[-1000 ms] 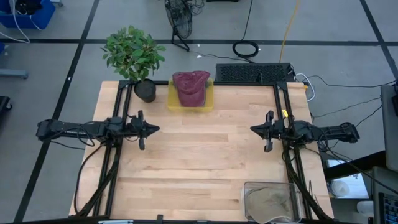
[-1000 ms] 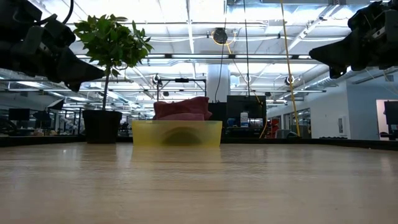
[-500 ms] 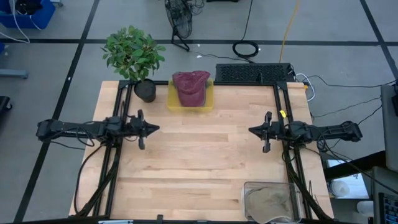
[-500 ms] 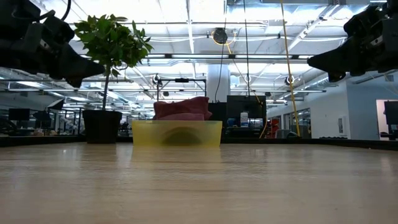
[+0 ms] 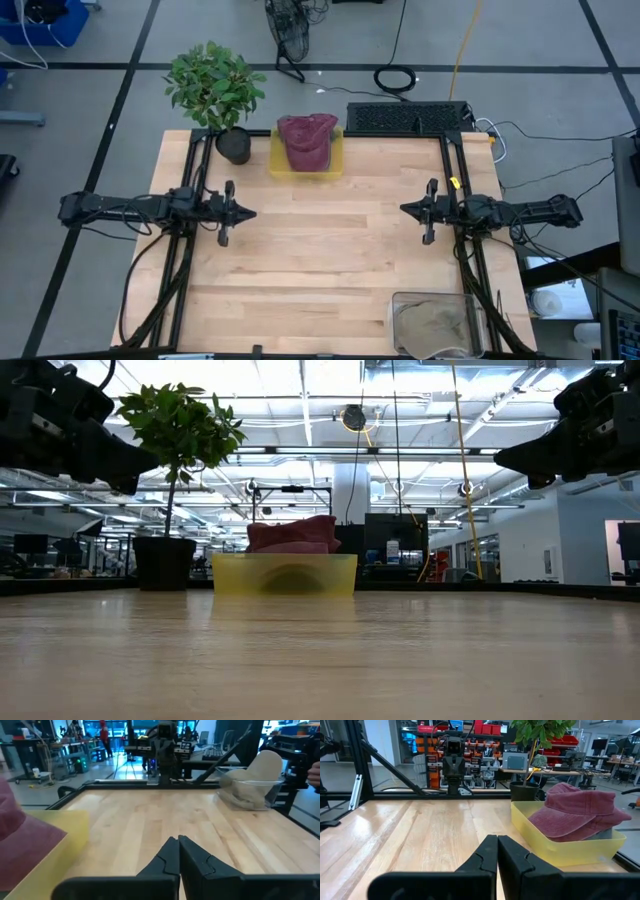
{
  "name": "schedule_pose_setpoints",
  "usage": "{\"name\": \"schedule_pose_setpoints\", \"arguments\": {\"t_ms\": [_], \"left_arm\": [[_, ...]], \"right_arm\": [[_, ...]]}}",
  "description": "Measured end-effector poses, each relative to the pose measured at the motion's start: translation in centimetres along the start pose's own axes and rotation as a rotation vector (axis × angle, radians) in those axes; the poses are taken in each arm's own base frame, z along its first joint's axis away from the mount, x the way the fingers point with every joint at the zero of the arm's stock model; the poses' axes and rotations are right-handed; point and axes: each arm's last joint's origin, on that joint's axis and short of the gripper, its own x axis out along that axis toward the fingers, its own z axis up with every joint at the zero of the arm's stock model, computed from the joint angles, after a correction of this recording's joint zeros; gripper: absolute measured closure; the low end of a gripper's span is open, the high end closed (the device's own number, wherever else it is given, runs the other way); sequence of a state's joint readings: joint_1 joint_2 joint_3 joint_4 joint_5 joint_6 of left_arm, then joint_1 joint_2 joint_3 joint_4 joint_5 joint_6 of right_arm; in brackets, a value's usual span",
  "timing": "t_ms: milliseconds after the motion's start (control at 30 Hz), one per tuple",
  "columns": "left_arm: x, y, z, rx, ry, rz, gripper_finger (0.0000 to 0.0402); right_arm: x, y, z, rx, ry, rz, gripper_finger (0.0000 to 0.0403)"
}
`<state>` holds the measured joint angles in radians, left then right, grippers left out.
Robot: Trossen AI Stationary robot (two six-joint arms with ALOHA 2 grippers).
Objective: Pick & Place hat
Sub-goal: Return to Home Position
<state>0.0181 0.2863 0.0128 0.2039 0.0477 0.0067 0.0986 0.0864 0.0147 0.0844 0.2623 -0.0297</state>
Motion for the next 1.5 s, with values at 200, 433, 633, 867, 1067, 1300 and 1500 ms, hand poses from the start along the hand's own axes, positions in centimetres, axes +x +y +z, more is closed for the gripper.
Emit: {"name": "schedule_pose_setpoints", "arguments": {"t_ms": [200,433,633,867,1067,1300,1500], "left_arm": [[0.00,0.06,-0.16,-0.004,0.017,0.023,0.0397],[0.00,0.07,-0.16,-0.011,0.016,0.023,0.0381],[0.00,0.07,-0.15,-0.012,0.016,0.023,0.0354],[0.00,0.07,-0.16,-0.012,0.016,0.023,0.0345],[0.00,0.07,-0.16,-0.012,0.016,0.024,0.0344],[0.00,0.07,-0.16,-0.012,0.016,0.024,0.0344],[0.00,0.07,-0.16,-0.012,0.016,0.024,0.0343]], "right_arm": [[0.00,0.00,0.01,-0.001,-0.001,0.000,0.0403],[0.00,0.00,0.02,0.020,-0.002,0.001,0.0403],[0.00,0.00,0.05,0.019,-0.005,0.001,0.0403],[0.00,0.01,0.04,0.019,-0.005,0.002,0.0403],[0.00,0.01,0.04,0.019,-0.005,0.003,0.0403],[0.00,0.01,0.04,0.019,-0.005,0.003,0.0403],[0.00,0.01,0.05,0.019,-0.006,0.003,0.0403]]}}
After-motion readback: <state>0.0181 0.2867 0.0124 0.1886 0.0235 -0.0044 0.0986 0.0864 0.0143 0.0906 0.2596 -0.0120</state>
